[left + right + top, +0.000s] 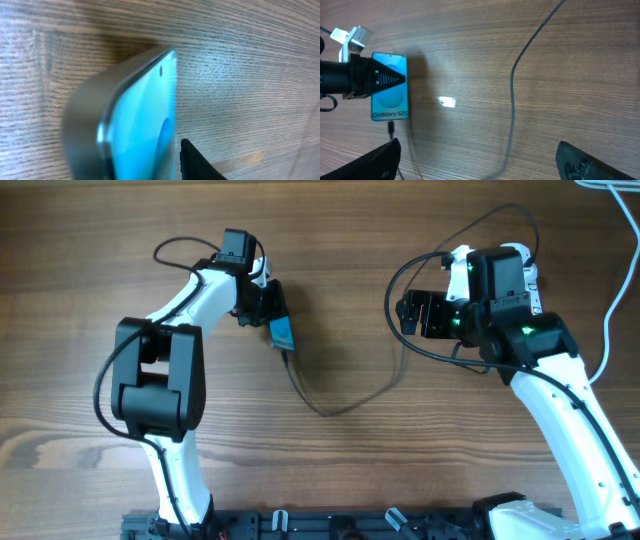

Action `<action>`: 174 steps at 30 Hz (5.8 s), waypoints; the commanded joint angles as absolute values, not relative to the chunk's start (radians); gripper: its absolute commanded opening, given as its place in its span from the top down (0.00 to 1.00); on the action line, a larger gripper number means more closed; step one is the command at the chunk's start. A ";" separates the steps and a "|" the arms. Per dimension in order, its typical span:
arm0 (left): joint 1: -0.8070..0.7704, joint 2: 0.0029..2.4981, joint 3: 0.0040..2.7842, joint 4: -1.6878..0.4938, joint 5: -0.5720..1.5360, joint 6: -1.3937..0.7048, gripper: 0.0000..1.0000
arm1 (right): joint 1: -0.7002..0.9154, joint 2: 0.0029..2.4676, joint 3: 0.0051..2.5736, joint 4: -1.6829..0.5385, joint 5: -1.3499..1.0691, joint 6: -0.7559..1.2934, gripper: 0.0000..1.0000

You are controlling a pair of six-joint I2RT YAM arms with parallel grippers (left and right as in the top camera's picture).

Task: Plug charger to phone and switch on socket

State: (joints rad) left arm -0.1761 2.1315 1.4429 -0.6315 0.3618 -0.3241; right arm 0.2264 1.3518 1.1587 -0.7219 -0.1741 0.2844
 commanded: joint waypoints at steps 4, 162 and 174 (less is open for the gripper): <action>-0.178 2.192 1.404 -0.649 0.211 -0.299 0.57 | 0.225 1.343 1.184 -0.722 -0.153 0.290 0.00; 0.002 1.861 1.519 -0.913 0.177 -0.345 0.00 | -0.463 2.106 1.464 -0.464 -0.101 0.104 0.00; 0.002 1.861 1.519 -0.913 0.177 -0.345 0.00 | -0.457 2.106 1.464 -0.466 -0.131 0.104 0.00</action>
State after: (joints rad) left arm 0.0002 1.8736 1.5097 -0.9134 0.1829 -0.3500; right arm -0.4686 2.1242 1.4742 -0.4660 -0.1226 0.1177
